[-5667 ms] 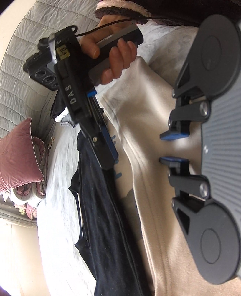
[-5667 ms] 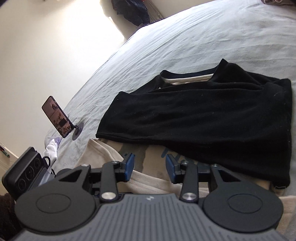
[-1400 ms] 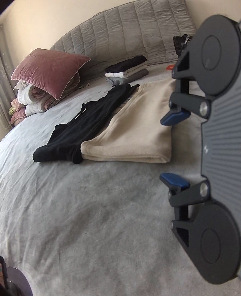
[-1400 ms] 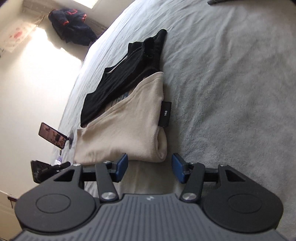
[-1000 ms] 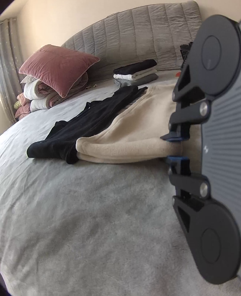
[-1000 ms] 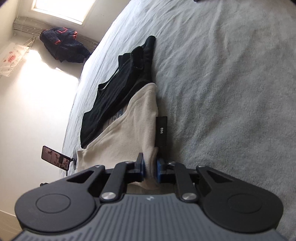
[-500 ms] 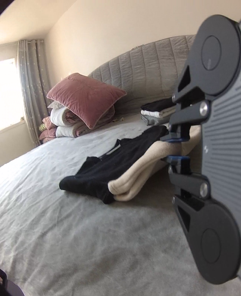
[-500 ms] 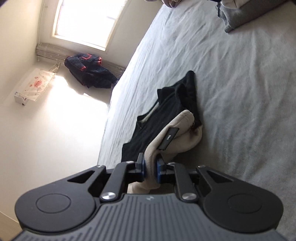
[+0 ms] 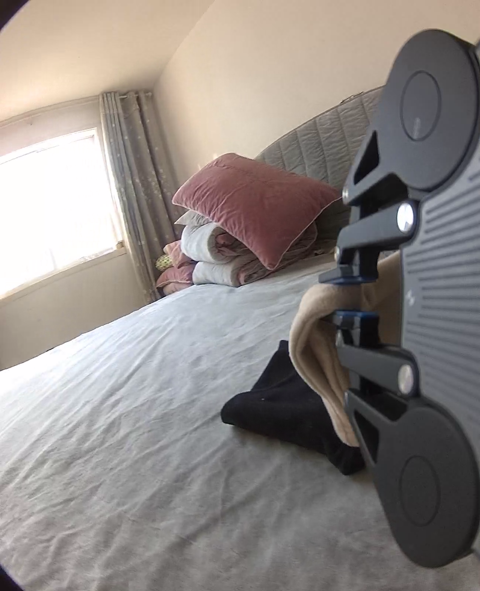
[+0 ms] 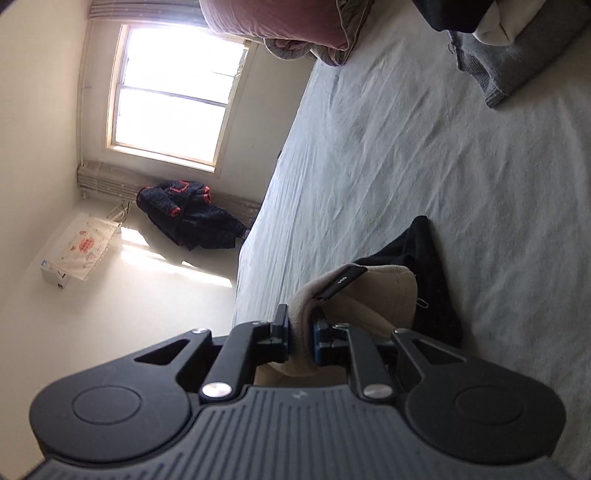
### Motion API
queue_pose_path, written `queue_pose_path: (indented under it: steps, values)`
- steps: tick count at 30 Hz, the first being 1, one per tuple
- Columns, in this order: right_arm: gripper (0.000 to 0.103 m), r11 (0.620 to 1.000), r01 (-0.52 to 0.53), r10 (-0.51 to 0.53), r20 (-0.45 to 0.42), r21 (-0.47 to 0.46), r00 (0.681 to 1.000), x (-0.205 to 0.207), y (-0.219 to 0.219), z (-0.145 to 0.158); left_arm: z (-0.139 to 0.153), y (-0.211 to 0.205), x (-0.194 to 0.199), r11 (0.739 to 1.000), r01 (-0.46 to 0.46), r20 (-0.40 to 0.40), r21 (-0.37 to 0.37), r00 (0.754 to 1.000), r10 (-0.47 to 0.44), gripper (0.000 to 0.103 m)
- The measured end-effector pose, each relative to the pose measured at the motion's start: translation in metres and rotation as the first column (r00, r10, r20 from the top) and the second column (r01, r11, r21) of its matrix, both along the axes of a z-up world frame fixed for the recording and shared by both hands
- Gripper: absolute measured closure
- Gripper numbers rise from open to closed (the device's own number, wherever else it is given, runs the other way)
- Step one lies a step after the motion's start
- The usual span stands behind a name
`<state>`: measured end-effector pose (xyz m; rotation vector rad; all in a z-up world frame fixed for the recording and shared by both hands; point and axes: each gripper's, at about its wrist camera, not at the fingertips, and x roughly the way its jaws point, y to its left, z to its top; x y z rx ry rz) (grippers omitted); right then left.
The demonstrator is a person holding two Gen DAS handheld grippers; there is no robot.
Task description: Fold clothes
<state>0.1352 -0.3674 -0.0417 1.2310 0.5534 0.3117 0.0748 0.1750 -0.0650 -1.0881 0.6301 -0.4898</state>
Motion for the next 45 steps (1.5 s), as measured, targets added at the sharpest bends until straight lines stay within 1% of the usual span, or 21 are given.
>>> queue_pose_path:
  steps: [3,6,9,12,13,14,16,17,18,21,24,28,30,32,35,37,39,40,41,43,45]
  values:
    - [0.088,0.999,0.052,-0.052,0.002,-0.007,0.999,0.009,0.002,-0.007,-0.005,-0.003,0.012,0.998,-0.058,0.006,0.02,0.998,0.058,0.09]
    - [0.088,0.992,0.102,-0.101,0.022,-0.071,0.995,0.015,0.009,-0.011,-0.009,-0.01,0.022,0.992,-0.102,0.02,0.074,0.995,0.1,0.09]
    - [0.088,0.981,0.128,-0.123,0.048,-0.146,0.991,0.019,0.019,-0.014,-0.009,-0.017,0.028,0.98,-0.138,0.052,0.144,0.99,0.132,0.09]
    - [0.084,0.979,0.128,-0.122,0.049,-0.158,0.991,0.024,0.021,-0.02,-0.015,-0.021,0.037,0.971,-0.158,0.04,0.178,0.987,0.153,0.088]
    - [0.08,0.98,0.123,-0.117,0.048,-0.159,0.992,0.025,0.022,-0.021,-0.017,-0.021,0.039,0.969,-0.162,0.031,0.185,0.987,0.159,0.087]
    - [0.068,0.98,0.118,-0.112,0.047,-0.16,0.993,0.025,0.022,-0.021,-0.019,-0.022,0.041,0.968,-0.165,0.023,0.19,0.986,0.164,0.082]
    - [0.047,0.976,0.139,-0.131,0.06,-0.165,0.99,0.021,0.018,-0.018,-0.018,-0.021,0.041,0.961,-0.179,0.032,0.211,0.984,0.176,0.071]
    - [0.041,0.974,0.158,-0.148,0.072,-0.164,0.986,0.018,0.016,-0.016,-0.016,-0.02,0.041,0.955,-0.189,0.043,0.228,0.982,0.183,0.062]
    - [0.04,0.972,0.173,-0.161,0.084,-0.161,0.983,0.015,0.013,-0.014,-0.014,-0.018,0.04,0.951,-0.194,0.051,0.242,0.981,0.188,0.057]
    - [0.04,0.962,0.201,-0.188,0.086,-0.183,0.978,0.012,0.008,-0.01,-0.01,-0.017,0.038,0.94,-0.195,0.065,0.279,0.981,0.184,0.055]
    - [0.04,0.946,0.199,-0.193,0.048,-0.258,0.98,0.013,0.012,-0.01,-0.005,-0.025,0.037,0.909,-0.182,0.079,0.376,0.983,0.164,0.054]
    - [0.04,0.868,0.148,-0.155,0.024,-0.475,0.988,0.03,0.027,0.0,0.009,-0.037,0.053,0.851,-0.159,0.09,0.5,0.987,0.132,0.051]
    - [0.04,0.82,0.107,-0.113,0.024,-0.562,0.993,0.042,0.038,0.0,0.014,-0.045,0.063,0.804,-0.161,0.114,0.573,0.987,0.116,0.043]
    - [0.04,0.762,0.066,-0.07,0.019,-0.644,0.997,0.053,0.049,0.0,0.012,-0.05,0.074,0.757,-0.146,0.116,0.636,0.989,0.093,0.043]
    - [0.04,0.676,0.012,-0.014,0.004,-0.737,1.0,0.072,0.064,-0.008,0.003,-0.047,0.086,0.743,-0.122,0.098,0.658,0.992,0.076,0.047]
    - [0.042,0.646,-0.001,-0.004,-0.004,-0.764,1.0,0.082,0.069,-0.016,-0.003,-0.044,0.089,0.753,-0.112,0.084,0.649,0.994,0.076,0.059]
    - [0.062,0.626,-0.004,-0.004,-0.008,-0.78,1.0,0.088,0.072,-0.025,-0.008,-0.044,0.091,0.757,-0.104,0.077,0.645,0.995,0.07,0.083]
    - [0.082,0.609,0.004,-0.013,-0.005,-0.793,1.0,0.089,0.074,-0.027,-0.008,-0.046,0.089,0.751,-0.108,0.09,0.652,0.994,0.065,0.087]
    - [0.089,0.586,0.02,-0.021,0.009,-0.81,1.0,0.087,0.076,-0.028,-0.007,-0.049,0.087,0.738,-0.12,0.113,0.663,0.992,0.06,0.09]
    - [0.091,0.534,0.079,-0.04,0.068,-0.842,0.997,0.079,0.08,-0.026,-0.003,-0.055,0.08,0.706,-0.169,0.179,0.687,0.982,0.061,0.091]
    - [0.092,0.483,0.142,-0.063,0.128,-0.864,0.99,0.072,0.084,-0.021,0.006,-0.059,0.072,0.692,-0.236,0.26,0.683,0.963,0.072,0.092]
